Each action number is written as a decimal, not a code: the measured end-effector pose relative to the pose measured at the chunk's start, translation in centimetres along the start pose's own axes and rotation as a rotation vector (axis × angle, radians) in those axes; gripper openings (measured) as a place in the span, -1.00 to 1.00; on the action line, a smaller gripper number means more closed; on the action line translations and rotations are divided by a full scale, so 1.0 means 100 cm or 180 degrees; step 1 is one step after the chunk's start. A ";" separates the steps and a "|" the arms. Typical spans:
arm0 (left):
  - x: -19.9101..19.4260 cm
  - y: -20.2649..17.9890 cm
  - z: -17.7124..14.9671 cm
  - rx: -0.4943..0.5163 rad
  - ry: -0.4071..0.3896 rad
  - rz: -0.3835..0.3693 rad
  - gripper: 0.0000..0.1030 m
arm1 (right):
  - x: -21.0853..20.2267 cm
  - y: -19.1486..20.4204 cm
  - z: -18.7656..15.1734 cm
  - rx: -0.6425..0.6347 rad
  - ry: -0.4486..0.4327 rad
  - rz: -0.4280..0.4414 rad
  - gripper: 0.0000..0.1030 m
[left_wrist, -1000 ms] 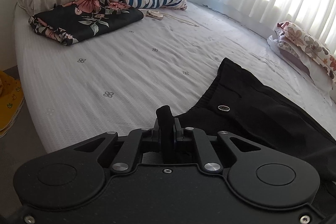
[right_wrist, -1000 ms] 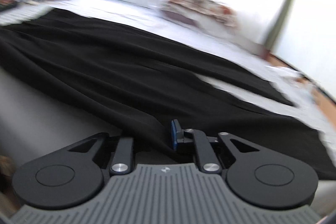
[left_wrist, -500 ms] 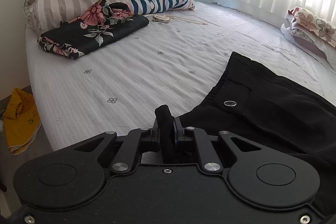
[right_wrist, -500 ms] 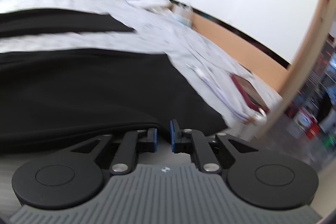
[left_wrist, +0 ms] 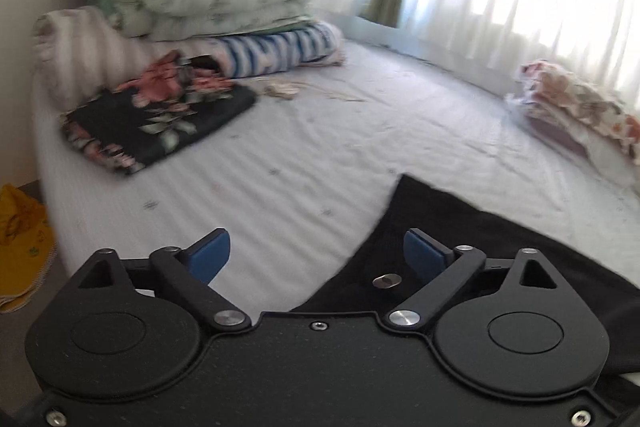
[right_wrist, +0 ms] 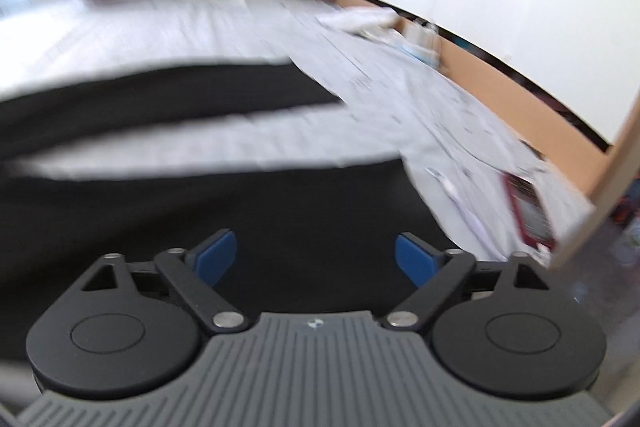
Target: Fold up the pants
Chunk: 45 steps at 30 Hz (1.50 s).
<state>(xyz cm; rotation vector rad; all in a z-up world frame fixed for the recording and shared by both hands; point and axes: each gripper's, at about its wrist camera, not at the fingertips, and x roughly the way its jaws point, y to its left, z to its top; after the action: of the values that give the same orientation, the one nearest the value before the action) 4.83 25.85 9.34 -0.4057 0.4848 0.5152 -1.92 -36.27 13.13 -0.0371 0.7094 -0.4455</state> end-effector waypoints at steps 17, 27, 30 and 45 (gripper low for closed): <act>0.191 -0.106 0.057 -0.0769 0.1282 -0.0726 0.98 | 0.123 0.086 0.149 0.1185 0.0585 0.1200 1.00; 0.269 -0.145 0.054 -0.0703 0.1137 0.0436 1.00 | 0.191 0.133 0.181 0.1257 0.0700 0.1083 1.00; 0.279 -0.158 0.052 -0.0445 0.1206 0.0646 0.99 | 0.203 0.140 0.183 0.1290 0.0670 0.1034 1.00; 0.228 -0.094 0.043 -0.0627 0.1030 -0.0128 -0.64 | 0.257 0.115 0.169 0.2077 0.0859 0.1225 1.00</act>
<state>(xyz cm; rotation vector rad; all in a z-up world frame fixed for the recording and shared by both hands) 28.83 28.81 2.95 -0.6923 0.7388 0.4613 30.40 -38.28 7.95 0.7741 0.7851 -0.2951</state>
